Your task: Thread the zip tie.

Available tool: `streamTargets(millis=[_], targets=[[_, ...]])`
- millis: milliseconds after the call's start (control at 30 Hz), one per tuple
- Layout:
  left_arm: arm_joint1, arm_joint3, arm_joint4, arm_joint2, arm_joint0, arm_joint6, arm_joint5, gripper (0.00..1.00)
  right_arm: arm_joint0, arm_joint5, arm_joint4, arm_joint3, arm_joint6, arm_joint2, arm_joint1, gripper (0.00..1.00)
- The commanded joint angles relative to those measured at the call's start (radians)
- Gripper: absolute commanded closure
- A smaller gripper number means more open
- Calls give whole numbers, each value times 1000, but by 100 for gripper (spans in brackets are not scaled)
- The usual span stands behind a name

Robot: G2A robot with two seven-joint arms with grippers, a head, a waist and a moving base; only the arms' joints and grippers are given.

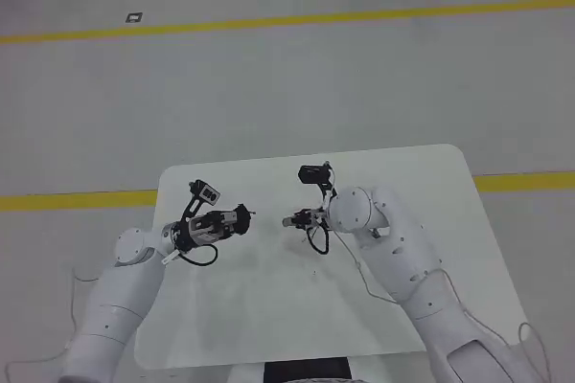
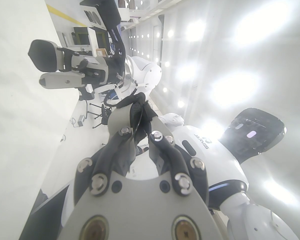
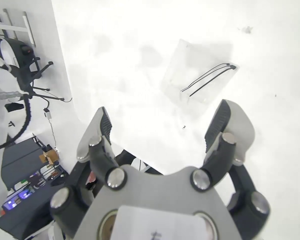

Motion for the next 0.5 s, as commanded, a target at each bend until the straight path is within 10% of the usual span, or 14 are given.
streamTargets(millis=[0,300,467], targets=[[0,0,0,0,0,0,0,100,1,0,-27,22,11,5,-22,0],[0,0,0,0,0,0,0,100,-6,0,-108,121,36,64,-121,0],[0,0,0,0,0,0,0,100,-6,0,-112,126,40,68,-127,0]])
